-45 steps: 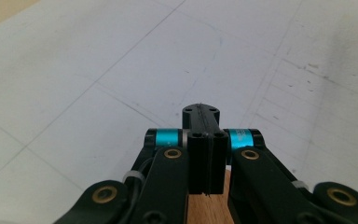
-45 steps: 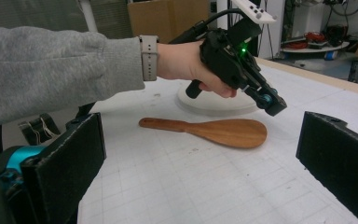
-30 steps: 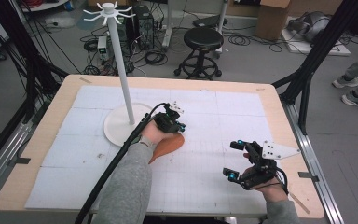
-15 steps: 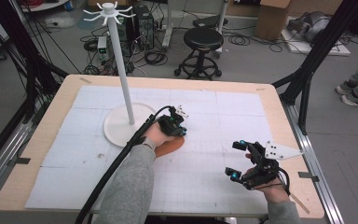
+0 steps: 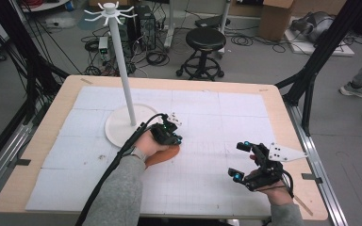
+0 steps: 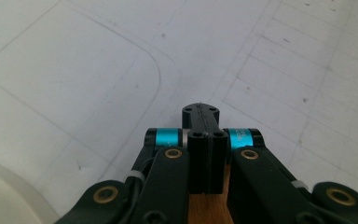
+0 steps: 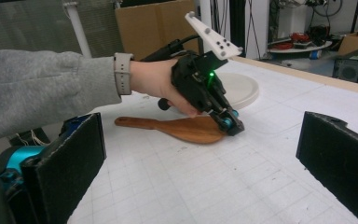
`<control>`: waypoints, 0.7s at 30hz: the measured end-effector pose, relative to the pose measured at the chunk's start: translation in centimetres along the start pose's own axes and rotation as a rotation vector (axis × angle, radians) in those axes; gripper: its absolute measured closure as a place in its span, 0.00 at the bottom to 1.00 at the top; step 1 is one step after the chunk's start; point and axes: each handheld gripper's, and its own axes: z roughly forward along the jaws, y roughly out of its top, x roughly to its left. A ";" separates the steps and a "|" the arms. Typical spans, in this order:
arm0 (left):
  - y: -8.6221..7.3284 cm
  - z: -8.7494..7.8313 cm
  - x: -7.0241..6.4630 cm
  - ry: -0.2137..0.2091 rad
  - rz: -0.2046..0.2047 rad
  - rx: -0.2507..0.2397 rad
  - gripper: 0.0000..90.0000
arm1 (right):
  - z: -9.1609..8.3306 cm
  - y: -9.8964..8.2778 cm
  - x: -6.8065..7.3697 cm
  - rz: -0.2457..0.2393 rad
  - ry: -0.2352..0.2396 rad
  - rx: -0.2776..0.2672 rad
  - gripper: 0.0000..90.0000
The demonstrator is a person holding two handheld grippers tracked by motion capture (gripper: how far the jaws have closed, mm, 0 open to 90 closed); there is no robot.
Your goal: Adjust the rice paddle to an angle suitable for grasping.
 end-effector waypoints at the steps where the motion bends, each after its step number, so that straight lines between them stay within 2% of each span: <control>1: -0.2 -0.2 -0.1 -0.002 -0.005 -0.001 1.00 | 0.0 0.0 0.0 -0.002 0.000 0.001 0.00; 2: -0.5 -0.4 -0.2 -0.004 -0.004 -0.002 1.00 | 0.0 0.0 0.1 0.000 0.000 0.008 0.00; 4: -1.0 -0.8 -0.3 -0.019 -0.038 -0.007 1.00 | 0.1 0.0 0.0 -0.006 -0.002 0.007 0.00; 6: -1.6 -1.3 -0.5 -0.025 -0.030 -0.008 1.00 | 0.2 -0.1 0.1 -0.004 -0.001 0.017 0.00; 9: -2.3 -1.9 -0.7 -0.032 -0.038 -0.010 1.00 | 0.4 -0.1 0.1 -0.008 -0.002 0.032 0.00; 15: -3.3 -2.6 -1.2 -0.040 -0.034 -0.019 1.00 | 0.2 -0.1 0.1 -0.002 -0.010 0.026 0.00; 18: -3.8 -3.0 -1.4 -0.052 -0.027 -0.023 1.00 | 0.3 -0.2 0.1 0.000 -0.009 0.030 0.00; 21: -4.1 -3.4 -1.8 -0.047 -0.008 -0.008 1.00 | 0.4 -0.2 0.1 -0.002 -0.007 0.035 0.00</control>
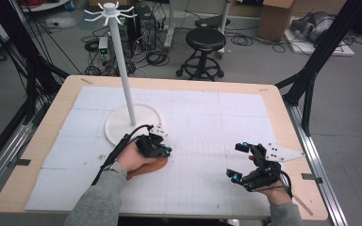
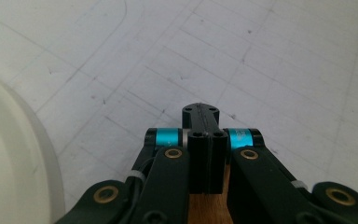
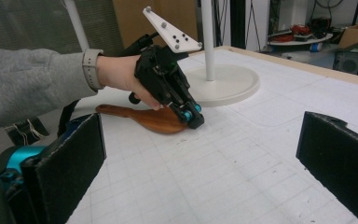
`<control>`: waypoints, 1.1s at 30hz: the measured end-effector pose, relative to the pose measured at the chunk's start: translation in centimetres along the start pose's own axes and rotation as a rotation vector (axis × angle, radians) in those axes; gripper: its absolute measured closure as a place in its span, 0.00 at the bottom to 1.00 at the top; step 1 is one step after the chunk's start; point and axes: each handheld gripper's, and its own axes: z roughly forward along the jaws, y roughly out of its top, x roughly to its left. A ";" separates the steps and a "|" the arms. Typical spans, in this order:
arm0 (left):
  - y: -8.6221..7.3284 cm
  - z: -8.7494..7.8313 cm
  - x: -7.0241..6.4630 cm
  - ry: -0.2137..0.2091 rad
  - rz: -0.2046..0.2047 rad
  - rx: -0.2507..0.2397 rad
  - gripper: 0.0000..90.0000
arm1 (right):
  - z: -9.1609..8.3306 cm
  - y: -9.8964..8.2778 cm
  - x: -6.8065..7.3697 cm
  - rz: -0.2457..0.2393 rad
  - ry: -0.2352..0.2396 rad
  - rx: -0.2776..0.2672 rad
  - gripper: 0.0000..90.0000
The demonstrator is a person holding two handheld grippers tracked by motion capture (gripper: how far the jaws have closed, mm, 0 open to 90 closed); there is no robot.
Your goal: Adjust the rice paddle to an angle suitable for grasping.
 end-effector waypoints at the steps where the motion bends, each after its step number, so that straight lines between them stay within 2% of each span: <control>1: -0.1 -0.1 -0.2 0.001 0.006 0.000 1.00 | 0.0 0.0 0.0 0.000 0.001 0.002 0.00; 7: -1.4 -1.0 -0.9 -0.032 0.006 -0.009 1.00 | 0.1 -0.1 0.0 -0.002 0.001 0.009 0.00; 9: -1.8 -1.3 -1.2 -0.036 0.021 -0.010 1.00 | 0.2 -0.2 -0.1 -0.002 0.003 0.017 0.00; 12: -2.6 -1.8 -1.6 -0.047 0.024 -0.028 1.00 | 0.2 -0.2 -0.1 0.004 0.004 0.022 0.00; 21: -4.3 -3.2 -2.8 -0.051 0.046 -0.036 1.00 | 0.5 -0.4 -0.2 0.001 0.003 0.038 0.00; 24: -4.3 -3.3 -3.0 -0.038 0.060 -0.029 1.00 | 0.6 -0.4 -0.2 0.000 0.007 0.047 0.00; 26: -4.1 -3.5 -3.0 -0.025 0.074 -0.048 1.00 | 0.7 -0.4 -0.2 0.001 0.008 0.052 0.00; 28: -4.0 -3.8 -2.4 -0.022 0.047 -0.070 1.00 | 0.8 -0.4 -0.2 -0.002 0.008 0.054 0.00; 31: -3.8 -3.8 -1.5 -0.009 0.007 -0.038 1.00 | 0.9 -0.5 -0.3 -0.002 0.006 0.059 0.00; 33: -3.8 -3.7 -1.1 -0.006 -0.014 -0.050 1.00 | 1.0 -0.4 -0.2 -0.003 0.011 0.063 0.00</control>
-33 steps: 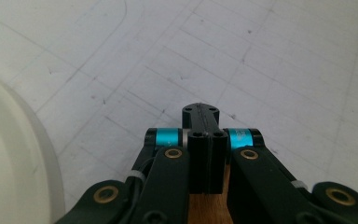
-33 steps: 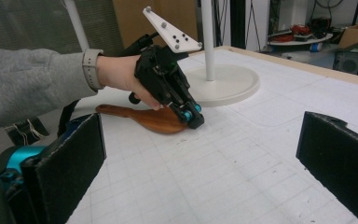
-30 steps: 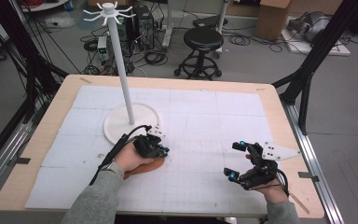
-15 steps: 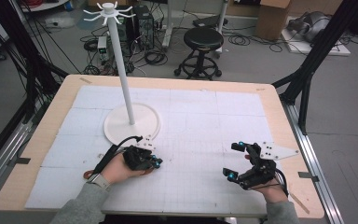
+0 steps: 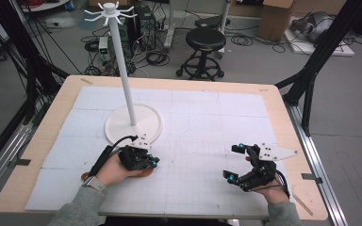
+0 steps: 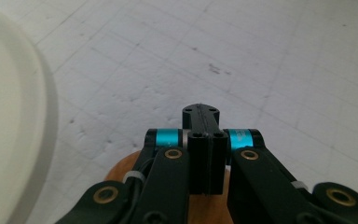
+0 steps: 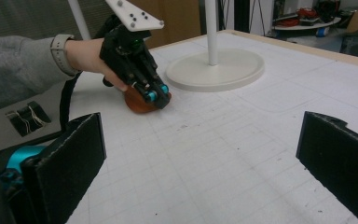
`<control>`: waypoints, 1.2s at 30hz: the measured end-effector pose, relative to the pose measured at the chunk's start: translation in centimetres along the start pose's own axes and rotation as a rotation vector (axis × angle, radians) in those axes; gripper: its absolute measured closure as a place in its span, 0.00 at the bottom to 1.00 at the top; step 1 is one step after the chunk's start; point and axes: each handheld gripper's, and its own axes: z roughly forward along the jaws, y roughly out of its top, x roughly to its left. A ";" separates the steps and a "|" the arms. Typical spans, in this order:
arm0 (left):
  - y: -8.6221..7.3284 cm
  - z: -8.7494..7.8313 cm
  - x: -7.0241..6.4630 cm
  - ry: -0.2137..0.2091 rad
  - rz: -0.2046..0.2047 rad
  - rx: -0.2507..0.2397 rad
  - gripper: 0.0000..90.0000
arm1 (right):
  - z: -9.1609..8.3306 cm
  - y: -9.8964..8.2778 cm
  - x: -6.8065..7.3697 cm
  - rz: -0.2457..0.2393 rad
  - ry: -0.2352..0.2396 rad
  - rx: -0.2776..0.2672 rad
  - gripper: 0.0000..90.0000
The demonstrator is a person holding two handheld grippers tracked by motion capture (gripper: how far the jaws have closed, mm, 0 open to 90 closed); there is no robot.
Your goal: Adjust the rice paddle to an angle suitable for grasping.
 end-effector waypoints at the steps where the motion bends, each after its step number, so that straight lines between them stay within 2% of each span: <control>1: 0.0 0.0 0.2 0.006 -0.002 0.001 1.00 | 0.0 0.0 0.0 0.000 0.002 0.000 0.00; 3: 0.1 0.0 0.5 0.016 -0.009 -0.010 1.00 | 0.0 0.0 0.0 0.001 0.003 0.000 0.00; 8: 0.0 0.0 1.7 0.046 -0.054 -0.029 1.00 | 0.1 0.0 -0.1 -0.002 0.003 0.001 0.00; 11: -0.1 0.0 2.5 0.060 -0.094 -0.047 1.00 | 0.2 0.0 0.0 0.000 0.007 0.005 0.00; 15: -0.4 0.1 3.5 0.081 -0.128 -0.026 1.00 | 0.3 0.0 -0.1 0.000 0.006 0.009 0.00; 16: -0.5 0.1 3.6 0.074 -0.138 -0.027 1.00 | 0.3 0.0 -0.1 0.004 0.009 0.012 0.00; 19: -0.5 0.1 3.6 0.072 -0.132 -0.027 1.00 | 0.3 0.0 -0.1 0.002 0.007 0.012 0.00; 24: -0.4 0.2 3.1 0.090 -0.120 -0.014 1.00 | 0.3 0.0 -0.1 -0.002 0.008 0.009 0.00; 27: -0.3 0.1 2.7 0.111 -0.098 -0.003 1.00 | 0.3 -0.1 -0.1 0.001 0.008 0.014 0.00; 32: -0.3 0.1 1.7 0.089 -0.062 0.019 1.00 | 0.3 -0.1 -0.1 0.006 0.007 0.017 0.00; 34: -0.3 0.1 1.3 0.104 -0.044 0.024 1.00 | 0.3 -0.1 -0.1 0.006 0.006 0.016 0.00; 36: -0.5 -0.1 1.0 0.098 -0.038 0.019 1.00 | 0.3 -0.1 -0.1 0.006 0.008 0.021 0.00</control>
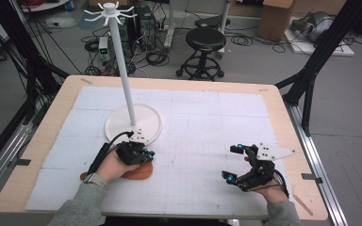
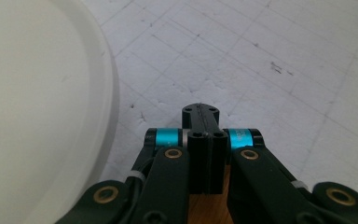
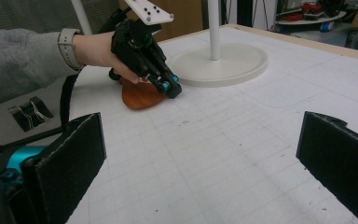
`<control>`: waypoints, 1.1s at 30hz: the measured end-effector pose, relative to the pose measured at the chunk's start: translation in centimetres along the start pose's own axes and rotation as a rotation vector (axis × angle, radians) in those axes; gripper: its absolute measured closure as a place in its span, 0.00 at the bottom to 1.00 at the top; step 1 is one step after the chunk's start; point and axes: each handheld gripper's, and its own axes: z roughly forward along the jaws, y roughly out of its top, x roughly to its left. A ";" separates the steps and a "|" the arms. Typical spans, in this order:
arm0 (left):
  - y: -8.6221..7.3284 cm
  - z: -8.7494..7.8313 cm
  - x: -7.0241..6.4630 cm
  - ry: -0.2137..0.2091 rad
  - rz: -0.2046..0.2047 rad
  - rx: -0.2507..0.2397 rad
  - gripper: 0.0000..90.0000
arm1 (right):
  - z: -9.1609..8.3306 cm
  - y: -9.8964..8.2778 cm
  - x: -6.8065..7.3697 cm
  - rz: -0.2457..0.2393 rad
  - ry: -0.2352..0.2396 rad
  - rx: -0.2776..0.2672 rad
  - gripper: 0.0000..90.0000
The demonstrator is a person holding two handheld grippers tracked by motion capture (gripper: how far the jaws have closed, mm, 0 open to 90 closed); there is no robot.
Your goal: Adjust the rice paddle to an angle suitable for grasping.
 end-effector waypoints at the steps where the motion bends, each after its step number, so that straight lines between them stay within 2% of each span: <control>1: -0.1 -0.1 -0.1 -0.004 0.001 0.001 1.00 | 0.0 0.0 0.0 0.002 0.001 0.002 0.00; 6: -0.7 -0.6 -0.9 -0.032 0.011 0.002 1.00 | 0.2 -0.1 0.0 0.000 0.001 0.011 0.00; 9: -1.0 -0.9 -1.5 -0.038 0.032 0.014 1.00 | 0.2 -0.1 0.0 -0.004 0.002 0.015 0.00; 13: -1.7 -1.3 -1.9 -0.057 0.031 -0.008 1.00 | 0.5 -0.2 -0.1 0.001 0.006 0.029 0.00; 19: -2.7 -2.0 -2.7 -0.065 0.049 -0.021 1.00 | 1.0 -0.4 -0.1 -0.003 0.015 0.060 0.00; 25: -3.7 -2.9 -3.3 -0.086 0.049 -0.028 1.00 | 1.0 -0.4 -0.1 -0.002 0.013 0.061 0.00; 28: -3.9 -3.1 -3.6 -0.078 0.069 -0.023 1.00 | 1.1 -0.5 -0.1 -0.003 0.015 0.067 0.00; 33: -4.2 -3.3 -3.8 -0.084 0.069 -0.023 1.00 | 1.3 -0.5 0.0 -0.006 0.021 0.077 0.00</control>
